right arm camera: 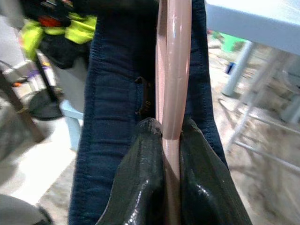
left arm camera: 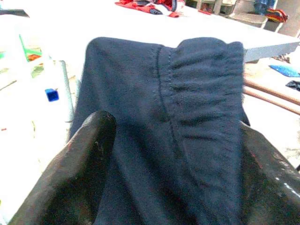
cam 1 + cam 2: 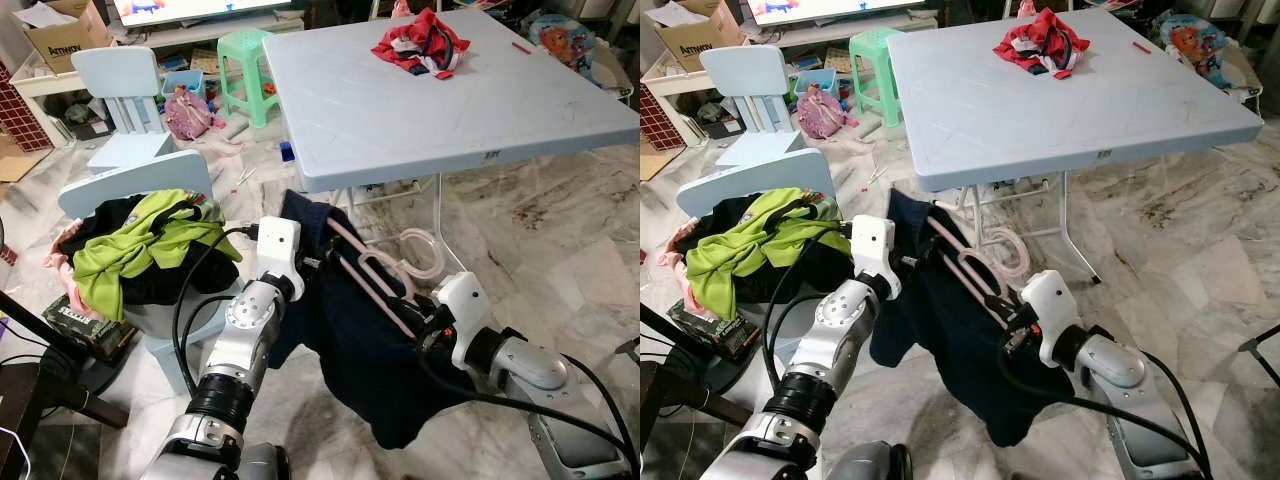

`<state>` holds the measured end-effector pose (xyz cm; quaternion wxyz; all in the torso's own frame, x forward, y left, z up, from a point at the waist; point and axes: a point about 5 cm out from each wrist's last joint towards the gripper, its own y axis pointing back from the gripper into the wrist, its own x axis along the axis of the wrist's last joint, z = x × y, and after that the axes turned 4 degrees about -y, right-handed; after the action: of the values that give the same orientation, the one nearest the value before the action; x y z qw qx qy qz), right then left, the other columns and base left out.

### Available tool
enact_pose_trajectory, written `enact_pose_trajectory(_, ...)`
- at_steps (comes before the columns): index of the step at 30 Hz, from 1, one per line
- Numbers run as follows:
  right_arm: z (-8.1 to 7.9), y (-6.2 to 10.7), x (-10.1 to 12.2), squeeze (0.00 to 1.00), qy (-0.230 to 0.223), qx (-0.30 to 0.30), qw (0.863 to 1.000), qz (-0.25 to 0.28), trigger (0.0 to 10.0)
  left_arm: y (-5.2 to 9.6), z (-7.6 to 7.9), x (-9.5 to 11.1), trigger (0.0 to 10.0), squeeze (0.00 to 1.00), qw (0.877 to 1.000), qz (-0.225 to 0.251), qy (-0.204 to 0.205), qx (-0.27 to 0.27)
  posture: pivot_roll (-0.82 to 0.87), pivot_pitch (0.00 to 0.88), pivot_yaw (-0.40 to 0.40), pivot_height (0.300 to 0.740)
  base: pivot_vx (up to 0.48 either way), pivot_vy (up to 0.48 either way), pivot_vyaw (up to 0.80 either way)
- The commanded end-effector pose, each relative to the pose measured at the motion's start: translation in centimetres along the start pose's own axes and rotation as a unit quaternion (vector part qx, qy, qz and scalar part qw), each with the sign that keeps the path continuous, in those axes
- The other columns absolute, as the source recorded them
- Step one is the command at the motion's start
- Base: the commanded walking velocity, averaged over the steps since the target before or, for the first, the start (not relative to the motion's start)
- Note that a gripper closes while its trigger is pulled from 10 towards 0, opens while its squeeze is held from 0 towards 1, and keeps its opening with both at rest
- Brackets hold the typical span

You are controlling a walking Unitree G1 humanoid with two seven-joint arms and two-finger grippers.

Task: Hang hanger

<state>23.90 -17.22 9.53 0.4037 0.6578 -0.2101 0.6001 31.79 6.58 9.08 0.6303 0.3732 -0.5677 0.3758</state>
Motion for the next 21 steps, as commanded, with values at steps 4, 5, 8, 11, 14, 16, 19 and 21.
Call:
enact_pose_trajectory(4, -0.1, -0.6, 1.3, 0.0, 0.014, -0.003, 0.999, 0.029, 10.0, 0.1, -0.3, 0.0, 0.0, 0.0, 1.0, 0.004, -0.004, 0.005, -0.07, 0.0, 0.043, 0.74, 0.0, 0.0, 0.0)
enact_pose_trajectory(5, -0.3, -0.6, 1.2, 0.0, 0.013, 0.006, 1.0, 0.027, 10.0, 0.1, -0.3, 0.0, 0.0, 0.0, 1.0, 0.004, -0.005, 0.007, -0.07, 0.0, 0.043, 0.74, 0.0, 0.0, 0.0)
enact_pose_trajectory(8, -0.4, -0.4, 1.0, 0.0, 0.013, 0.008, 1.0, 0.026, 10.0, 0.2, -0.3, -0.3, 0.0, 0.0, 1.0, 0.0, -0.008, 0.01, -0.07, 0.0, 0.043, 0.74, 0.0, 0.0, 0.0)
enact_pose_trajectory(11, -0.4, -0.1, 1.1, 0.0, 0.013, 0.01, 1.0, 0.026, 10.0, 0.2, -0.4, -0.5, 0.0, 0.0, 1.0, -0.005, -0.008, 0.012, -0.07, 0.0, 0.043, 0.74, 0.0, 0.0, 0.0)
enact_pose_trajectory(14, -0.5, 0.1, 1.1, 0.0, 0.011, 0.017, 0.999, 0.025, 10.0, 0.2, -0.4, -0.5, 0.0, 0.0, 1.0, -0.006, -0.01, 0.014, -0.08, 0.0, 0.046, 0.74, 0.0, 0.0, 0.0)
enact_pose_trajectory(16, -0.7, 0.3, 1.0, 0.0, 0.011, 0.031, 0.999, 0.022, 10.0, 0.2, -0.5, -0.5, 0.0, 0.0, 1.0, -0.007, -0.011, 0.016, -0.08, 0.0, 0.046, 0.74, 0.0, 0.0, 0.0)
enact_pose_trajectory(19, -1.2, 1.0, 0.8, 0.0, 0.007, 0.067, 0.998, 0.01, 10.0, 0.2, -1.4, -0.7, 0.0, 0.0, 0.999, -0.018, -0.034, 0.038, -0.08, 0.0, 0.044, 0.74, 0.0, 0.0, 0.0)
enact_pose_trajectory(21, -1.2, 1.2, 0.7, 0.0, 0.005, 0.07, 0.998, 0.008, 10.0, 0.2, -1.6, -0.7, 0.0, 0.0, 0.998, -0.019, -0.038, 0.045, -0.08, 0.0, 0.043, 0.74, 0.0, 0.0, 0.0)
